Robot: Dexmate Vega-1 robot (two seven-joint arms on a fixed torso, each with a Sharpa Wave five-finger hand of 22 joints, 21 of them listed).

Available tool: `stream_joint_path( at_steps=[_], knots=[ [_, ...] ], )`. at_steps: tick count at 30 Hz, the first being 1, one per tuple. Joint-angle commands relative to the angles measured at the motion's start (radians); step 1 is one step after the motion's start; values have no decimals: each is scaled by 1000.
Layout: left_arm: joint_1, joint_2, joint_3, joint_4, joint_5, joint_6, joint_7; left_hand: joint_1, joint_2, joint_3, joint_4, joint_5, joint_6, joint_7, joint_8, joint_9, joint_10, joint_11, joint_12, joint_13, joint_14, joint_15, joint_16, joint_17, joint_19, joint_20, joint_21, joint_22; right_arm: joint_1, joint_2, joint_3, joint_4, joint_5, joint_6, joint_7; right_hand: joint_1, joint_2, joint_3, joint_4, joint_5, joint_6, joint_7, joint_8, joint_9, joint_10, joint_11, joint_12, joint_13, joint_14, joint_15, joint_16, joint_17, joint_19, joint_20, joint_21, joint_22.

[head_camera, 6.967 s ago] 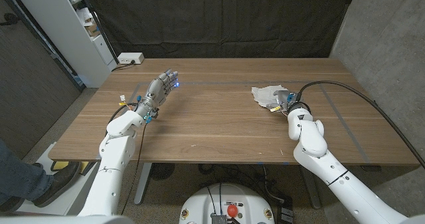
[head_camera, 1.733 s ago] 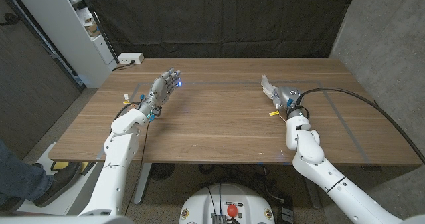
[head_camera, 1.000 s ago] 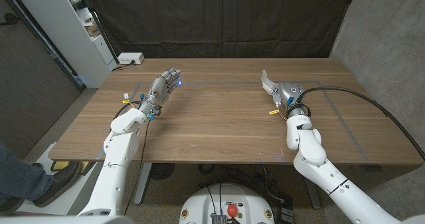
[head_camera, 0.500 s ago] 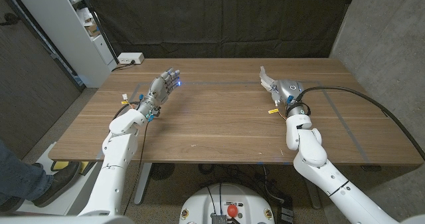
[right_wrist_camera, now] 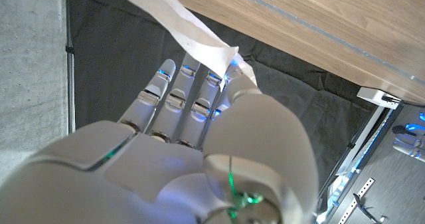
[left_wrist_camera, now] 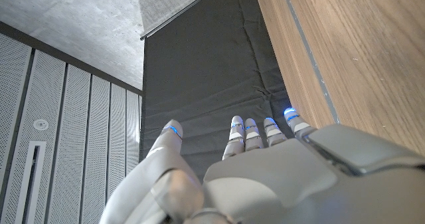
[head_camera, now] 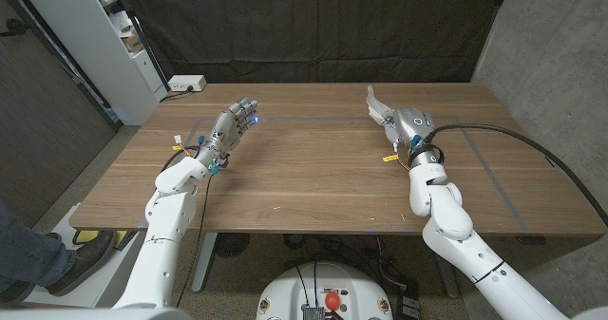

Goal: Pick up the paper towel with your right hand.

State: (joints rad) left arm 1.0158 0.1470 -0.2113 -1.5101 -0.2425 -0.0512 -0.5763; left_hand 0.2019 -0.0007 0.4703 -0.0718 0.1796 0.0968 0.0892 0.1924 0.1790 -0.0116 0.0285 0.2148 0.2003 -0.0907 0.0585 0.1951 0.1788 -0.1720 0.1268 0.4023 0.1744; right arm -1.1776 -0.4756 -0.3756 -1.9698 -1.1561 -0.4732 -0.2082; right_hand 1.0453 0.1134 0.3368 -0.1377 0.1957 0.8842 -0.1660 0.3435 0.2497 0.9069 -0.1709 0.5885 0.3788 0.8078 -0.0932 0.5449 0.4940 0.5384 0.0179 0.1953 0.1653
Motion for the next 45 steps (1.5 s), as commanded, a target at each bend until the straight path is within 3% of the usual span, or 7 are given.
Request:
stream_joint_path(
  at_steps=[1, 19, 45],
  knots=[
    [1, 0, -1, -1, -4, -7, -4, 0, 7, -2, -6, -3, 9, -4, 0, 4, -1, -5, 2, 1, 1, 0, -1, 6, -71, 6, -6, 2, -5, -2, 19, -14, 24, 81, -40, 4, 10, -3, 0, -1, 14, 1, 1, 5, 2, 5, 9, 1, 9, -129, -6, 4, 5, -1, -1, 5],
    [-29, 6, 1, 29, 0, -5, -9, -1, 9, -3, -8, -3, 9, -4, 0, 4, 0, -2, 2, 1, 1, -1, -2, 6, -71, 7, -13, 2, 29, 4, 33, -16, 36, 129, -37, 8, 13, -6, 1, -1, 19, 0, 2, 7, 4, 5, 13, -2, 14, -130, -14, 12, 4, 0, -2, 4],
    [-44, -16, 1, 39, -22, -8, -24, -2, 12, -4, -11, -3, 11, -5, -1, 4, 1, -3, 2, 1, 0, 0, -2, 6, -71, 9, -24, 3, 25, 16, 43, -50, -2, 131, -39, 9, 16, -12, 3, -1, 24, 0, 1, 9, 11, 4, 21, -4, 25, -130, -27, 21, 3, 3, -3, 4]
  ],
)
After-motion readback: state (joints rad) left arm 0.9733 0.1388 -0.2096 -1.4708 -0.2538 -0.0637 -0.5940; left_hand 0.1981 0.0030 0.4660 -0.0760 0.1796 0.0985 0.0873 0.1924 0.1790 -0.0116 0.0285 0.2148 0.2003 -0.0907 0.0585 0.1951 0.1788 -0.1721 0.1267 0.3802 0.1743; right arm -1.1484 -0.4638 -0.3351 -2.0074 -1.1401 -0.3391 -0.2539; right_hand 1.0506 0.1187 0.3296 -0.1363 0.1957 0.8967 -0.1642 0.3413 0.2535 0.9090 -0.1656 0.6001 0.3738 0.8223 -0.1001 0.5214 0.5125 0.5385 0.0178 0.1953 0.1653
